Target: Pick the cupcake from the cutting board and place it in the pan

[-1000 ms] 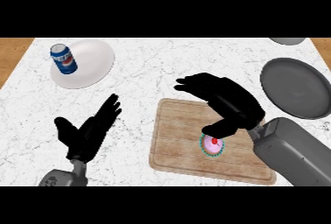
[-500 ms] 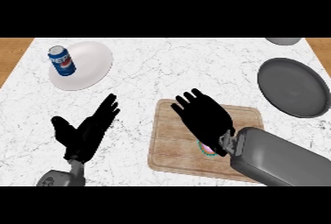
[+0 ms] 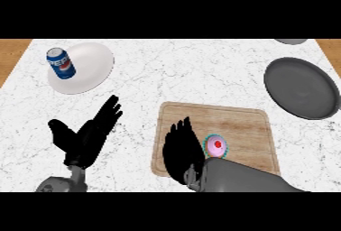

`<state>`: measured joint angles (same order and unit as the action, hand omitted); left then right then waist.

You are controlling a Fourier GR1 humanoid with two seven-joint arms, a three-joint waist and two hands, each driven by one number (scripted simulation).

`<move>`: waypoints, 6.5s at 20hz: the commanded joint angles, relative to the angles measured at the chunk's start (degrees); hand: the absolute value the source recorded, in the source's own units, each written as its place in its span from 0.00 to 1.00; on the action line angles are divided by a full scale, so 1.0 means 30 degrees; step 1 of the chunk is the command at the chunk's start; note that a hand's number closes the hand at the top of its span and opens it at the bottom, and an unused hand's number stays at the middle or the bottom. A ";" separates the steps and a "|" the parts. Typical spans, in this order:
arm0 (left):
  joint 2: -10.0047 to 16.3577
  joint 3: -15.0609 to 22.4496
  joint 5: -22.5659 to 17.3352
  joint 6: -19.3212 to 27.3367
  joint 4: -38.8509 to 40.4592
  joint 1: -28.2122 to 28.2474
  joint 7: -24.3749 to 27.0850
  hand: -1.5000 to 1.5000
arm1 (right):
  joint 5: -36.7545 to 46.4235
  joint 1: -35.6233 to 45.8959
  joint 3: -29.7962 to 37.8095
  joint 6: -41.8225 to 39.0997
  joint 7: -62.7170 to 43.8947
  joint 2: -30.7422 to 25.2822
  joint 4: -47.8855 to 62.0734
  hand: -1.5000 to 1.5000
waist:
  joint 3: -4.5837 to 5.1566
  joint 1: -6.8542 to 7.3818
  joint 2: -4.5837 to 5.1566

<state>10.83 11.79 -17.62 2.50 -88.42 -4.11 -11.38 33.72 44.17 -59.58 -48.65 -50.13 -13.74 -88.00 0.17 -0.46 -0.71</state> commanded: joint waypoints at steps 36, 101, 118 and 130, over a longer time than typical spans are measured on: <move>-0.1187 -0.1040 0.1033 -0.1060 0.0400 0.0050 0.0276 0.50 | 1.0837 -0.2400 -0.0602 0.0439 0.4836 -0.2481 0.0402 1.00 | -0.0060 0.0290 0.0267; -0.1848 -0.1061 0.1542 -0.2264 0.0358 -0.0683 -0.0406 0.50 | -0.0642 -0.0561 2.7388 2.7016 2.3470 -0.6879 2.3561 1.00 | -0.0131 0.1561 0.0864; -0.1804 -0.1257 0.1756 -0.2069 0.0049 -0.0478 -0.0279 0.50 | -0.5535 0.0327 3.1740 1.9711 2.8209 -0.7755 2.5338 0.00 | -0.0223 0.1268 0.0795; -0.2180 -0.1321 0.1658 -0.1972 0.0195 -0.0523 -0.0151 0.50 | -0.6442 -0.3092 3.2366 1.0752 3.0493 -1.0639 2.6679 0.00 | -0.0241 0.0908 0.0749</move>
<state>4.78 7.89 -12.37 -3.45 -87.79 -5.69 -12.08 14.87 38.99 37.21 -9.06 37.64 -42.76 -8.45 -0.49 2.69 1.57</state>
